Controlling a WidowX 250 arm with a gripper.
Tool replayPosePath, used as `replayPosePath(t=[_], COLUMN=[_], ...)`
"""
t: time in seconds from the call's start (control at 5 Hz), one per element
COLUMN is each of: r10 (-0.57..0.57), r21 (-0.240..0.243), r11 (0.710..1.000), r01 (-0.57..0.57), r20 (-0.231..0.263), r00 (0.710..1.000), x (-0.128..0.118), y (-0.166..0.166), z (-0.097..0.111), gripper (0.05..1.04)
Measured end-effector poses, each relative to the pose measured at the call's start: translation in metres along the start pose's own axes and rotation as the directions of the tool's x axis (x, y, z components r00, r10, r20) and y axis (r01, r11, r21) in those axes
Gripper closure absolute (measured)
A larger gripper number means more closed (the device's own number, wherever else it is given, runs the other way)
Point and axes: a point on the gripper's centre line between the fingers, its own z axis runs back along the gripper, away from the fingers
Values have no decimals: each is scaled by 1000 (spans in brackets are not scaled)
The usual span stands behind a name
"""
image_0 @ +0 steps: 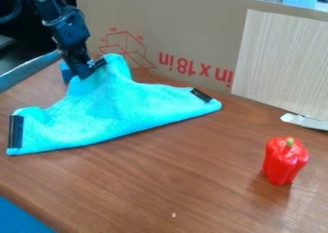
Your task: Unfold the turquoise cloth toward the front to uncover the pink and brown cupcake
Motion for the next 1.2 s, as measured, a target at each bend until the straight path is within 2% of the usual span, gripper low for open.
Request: replayPosePath(t=[0.2, 0.4, 0.6, 0.8, 1.2], r10=[2, -18, -94, -202, -318], r21=[-35, -46, -9, 52, 128], r11=[999, 999, 996, 979, 940], r01=[-2, 20, 94, 199, 316], r20=[8, 41, 53, 66, -4], r00=[1000, 999, 994, 977, 948], x=[1, -2, -15, -29, -65], y=[-4, -17, -47, -84, -122], z=[3, 21, 34, 40, 13], gripper=[1004, 1020, 1021, 1023, 1024])
